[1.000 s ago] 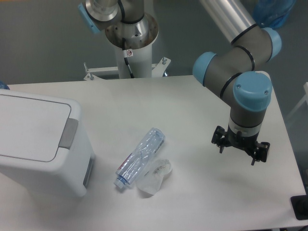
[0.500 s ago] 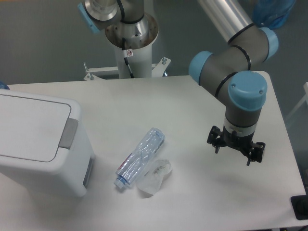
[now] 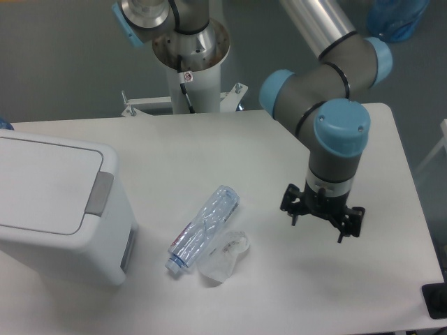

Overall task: Open the trash can
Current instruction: 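Move the gripper over the table toward the white trash can lid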

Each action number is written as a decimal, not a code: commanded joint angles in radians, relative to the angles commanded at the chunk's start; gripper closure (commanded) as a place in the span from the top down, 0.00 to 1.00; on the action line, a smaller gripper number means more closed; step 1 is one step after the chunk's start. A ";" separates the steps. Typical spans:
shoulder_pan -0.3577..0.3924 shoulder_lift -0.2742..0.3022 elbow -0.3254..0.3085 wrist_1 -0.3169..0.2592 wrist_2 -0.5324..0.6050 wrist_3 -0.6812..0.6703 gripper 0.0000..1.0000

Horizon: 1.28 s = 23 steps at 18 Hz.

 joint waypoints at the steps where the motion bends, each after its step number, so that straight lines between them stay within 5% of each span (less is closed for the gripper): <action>1: -0.009 0.009 0.000 0.000 -0.021 -0.057 1.00; 13: -0.101 0.103 -0.015 0.009 -0.387 -0.401 1.00; 23: -0.202 0.244 -0.069 0.012 -0.431 -0.577 1.00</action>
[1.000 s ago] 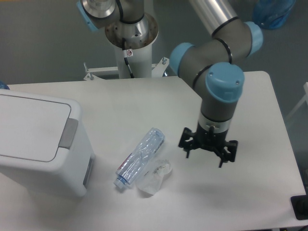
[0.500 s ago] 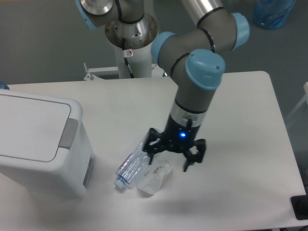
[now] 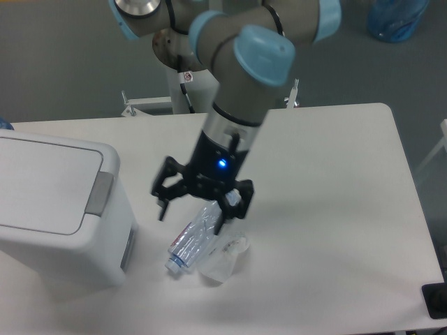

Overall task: Open the trash can
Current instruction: 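Move the gripper over the table toward the white trash can lid, then lower the gripper onto the lid's edge beside the hinge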

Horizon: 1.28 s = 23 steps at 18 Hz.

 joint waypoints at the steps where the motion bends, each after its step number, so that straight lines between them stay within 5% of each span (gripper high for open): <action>1: -0.014 0.009 -0.014 0.000 0.000 0.005 1.00; 12: -0.051 0.011 -0.063 0.077 0.003 0.017 1.00; 23: -0.049 0.011 -0.086 0.080 0.012 0.037 1.00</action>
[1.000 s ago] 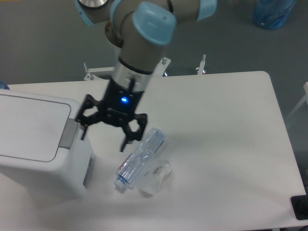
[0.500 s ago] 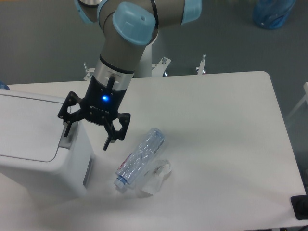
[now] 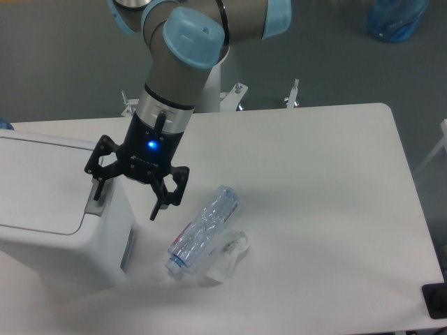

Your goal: Open the trash can

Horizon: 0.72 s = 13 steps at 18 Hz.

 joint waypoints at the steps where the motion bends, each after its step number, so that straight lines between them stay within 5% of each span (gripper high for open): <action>1: 0.000 0.000 -0.003 0.000 0.003 0.006 1.00; 13: 0.000 0.005 -0.002 0.000 0.003 0.002 1.00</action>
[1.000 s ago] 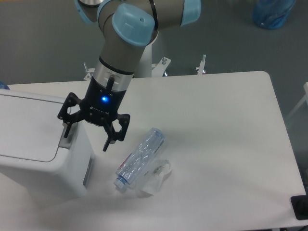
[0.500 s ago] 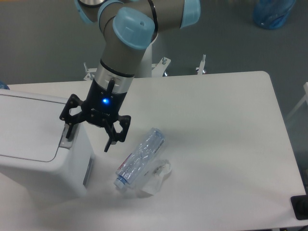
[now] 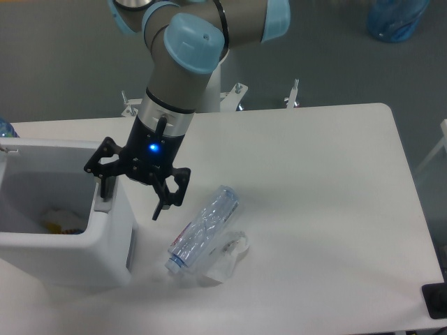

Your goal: Open the trash can

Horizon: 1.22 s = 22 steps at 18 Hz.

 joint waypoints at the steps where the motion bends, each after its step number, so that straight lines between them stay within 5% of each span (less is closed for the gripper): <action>1: 0.002 0.002 0.002 0.000 0.000 0.000 1.00; 5: 0.038 0.003 0.017 0.000 -0.003 0.002 1.00; 11: 0.190 0.003 0.048 0.003 0.000 0.046 1.00; 18: 0.316 -0.044 0.034 0.006 0.075 0.412 1.00; 22: 0.342 -0.132 0.076 0.006 0.198 0.501 1.00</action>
